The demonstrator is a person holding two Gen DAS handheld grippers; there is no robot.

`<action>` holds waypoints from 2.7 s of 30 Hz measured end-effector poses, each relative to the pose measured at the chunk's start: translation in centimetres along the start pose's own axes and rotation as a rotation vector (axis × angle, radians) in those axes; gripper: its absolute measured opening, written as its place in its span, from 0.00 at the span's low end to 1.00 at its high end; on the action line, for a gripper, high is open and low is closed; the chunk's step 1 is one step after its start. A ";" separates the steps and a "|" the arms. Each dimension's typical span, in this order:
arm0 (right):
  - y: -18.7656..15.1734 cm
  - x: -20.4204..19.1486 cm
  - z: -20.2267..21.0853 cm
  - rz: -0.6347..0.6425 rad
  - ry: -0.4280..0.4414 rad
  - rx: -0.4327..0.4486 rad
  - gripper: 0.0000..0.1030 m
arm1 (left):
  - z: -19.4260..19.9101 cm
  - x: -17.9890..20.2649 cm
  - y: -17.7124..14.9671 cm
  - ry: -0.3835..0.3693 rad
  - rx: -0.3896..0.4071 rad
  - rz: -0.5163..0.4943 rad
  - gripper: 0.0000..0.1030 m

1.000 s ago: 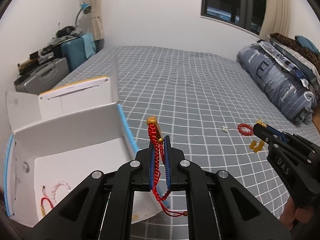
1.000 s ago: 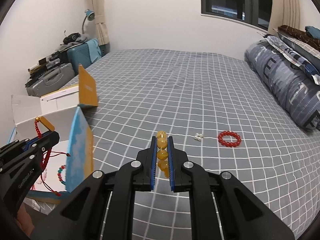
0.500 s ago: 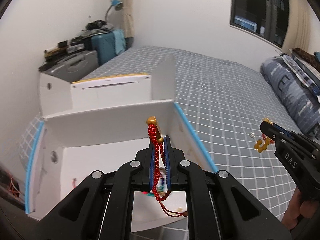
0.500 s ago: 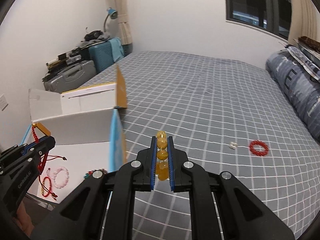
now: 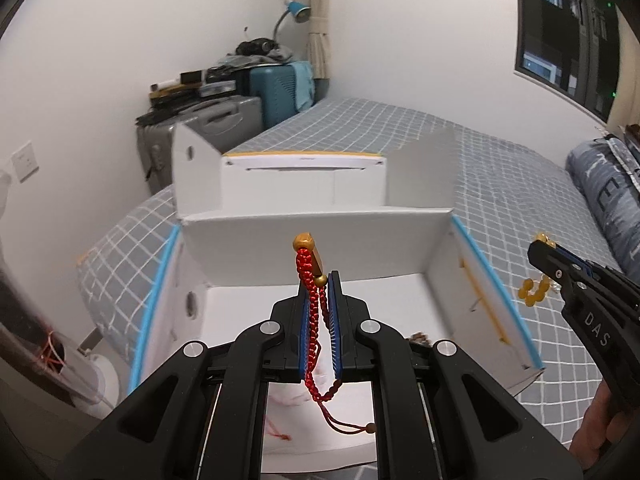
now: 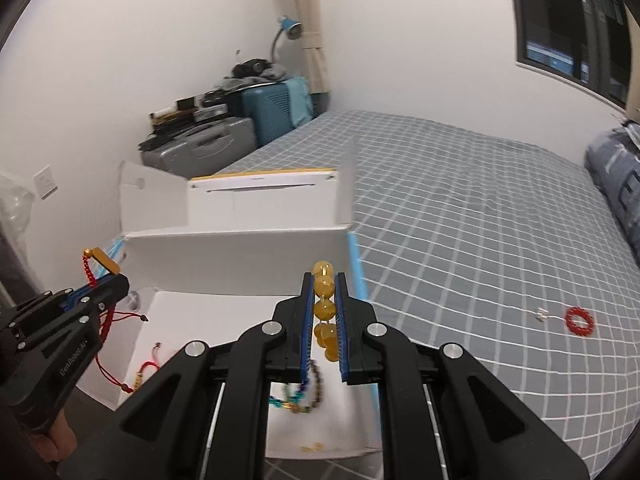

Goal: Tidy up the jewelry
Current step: 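Lift both held items and carry them over the white box, then open both tools to drop the items into the box, then move both tools back over the pearl earrings and red bead bracelet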

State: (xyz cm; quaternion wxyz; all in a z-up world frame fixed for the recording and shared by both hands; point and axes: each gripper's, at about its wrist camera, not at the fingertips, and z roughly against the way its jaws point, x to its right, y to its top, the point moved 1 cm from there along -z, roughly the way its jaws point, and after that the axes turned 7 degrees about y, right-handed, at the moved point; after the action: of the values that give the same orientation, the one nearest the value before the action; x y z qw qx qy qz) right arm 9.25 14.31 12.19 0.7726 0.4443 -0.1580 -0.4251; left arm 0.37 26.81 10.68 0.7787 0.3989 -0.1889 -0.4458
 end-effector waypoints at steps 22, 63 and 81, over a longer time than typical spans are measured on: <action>-4.0 -3.0 -9.6 0.016 0.014 -0.288 0.09 | -8.1 -2.2 -3.7 0.050 -0.248 -0.026 0.08; -1.5 3.9 0.0 -0.037 -0.148 -0.022 0.93 | -2.4 2.4 -1.7 -0.013 -0.071 -0.043 0.94; -3.6 22.4 9.8 -0.194 -0.410 -0.034 0.93 | 1.6 21.8 -0.3 -0.231 -0.013 -0.230 0.94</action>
State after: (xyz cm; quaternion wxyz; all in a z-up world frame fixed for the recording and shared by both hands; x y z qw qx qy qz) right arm 14.44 -9.82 11.73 0.6872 0.3489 -0.2612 -0.5812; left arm 10.76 7.61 10.07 0.6982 0.3590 -0.2276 -0.5760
